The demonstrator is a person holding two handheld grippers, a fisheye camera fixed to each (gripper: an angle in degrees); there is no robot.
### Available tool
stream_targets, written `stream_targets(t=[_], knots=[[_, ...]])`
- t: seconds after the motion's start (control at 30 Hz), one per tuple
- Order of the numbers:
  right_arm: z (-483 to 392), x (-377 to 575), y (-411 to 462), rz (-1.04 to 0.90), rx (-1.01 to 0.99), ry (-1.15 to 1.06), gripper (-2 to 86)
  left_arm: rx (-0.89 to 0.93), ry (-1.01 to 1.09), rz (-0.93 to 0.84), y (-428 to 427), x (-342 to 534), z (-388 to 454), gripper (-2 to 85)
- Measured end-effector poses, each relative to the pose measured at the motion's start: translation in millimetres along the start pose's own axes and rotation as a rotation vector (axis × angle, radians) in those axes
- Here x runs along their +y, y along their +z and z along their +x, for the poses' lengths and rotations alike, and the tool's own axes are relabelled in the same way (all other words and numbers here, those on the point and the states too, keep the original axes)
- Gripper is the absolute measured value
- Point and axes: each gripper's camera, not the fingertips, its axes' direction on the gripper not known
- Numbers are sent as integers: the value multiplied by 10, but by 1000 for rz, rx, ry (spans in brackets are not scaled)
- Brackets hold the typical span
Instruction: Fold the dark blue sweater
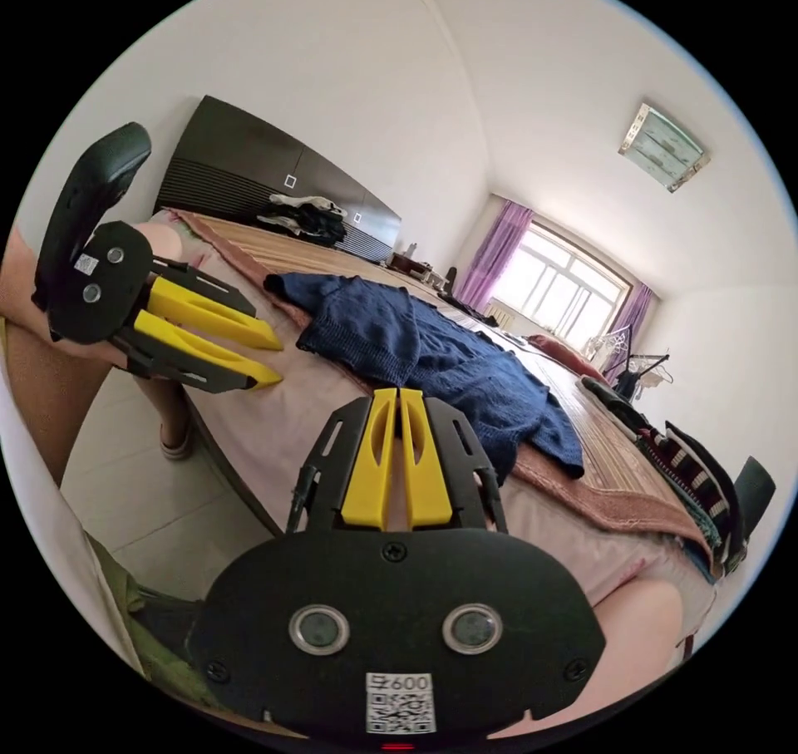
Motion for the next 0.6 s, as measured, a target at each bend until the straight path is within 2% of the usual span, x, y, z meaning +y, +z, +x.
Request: stream_targets(t=[0.13,0.27,0.6], knots=[[-144,11,-33,7,51,-83,-9,85,-90,-56,-18,-133,-60,71],[-94,30,-77,25,38,-3,-9,91,-92,-59,-50,-200,-11,71],[-1,-21,-159,33,24,31,-8,130,-158,-24,-195,-384,61,70]])
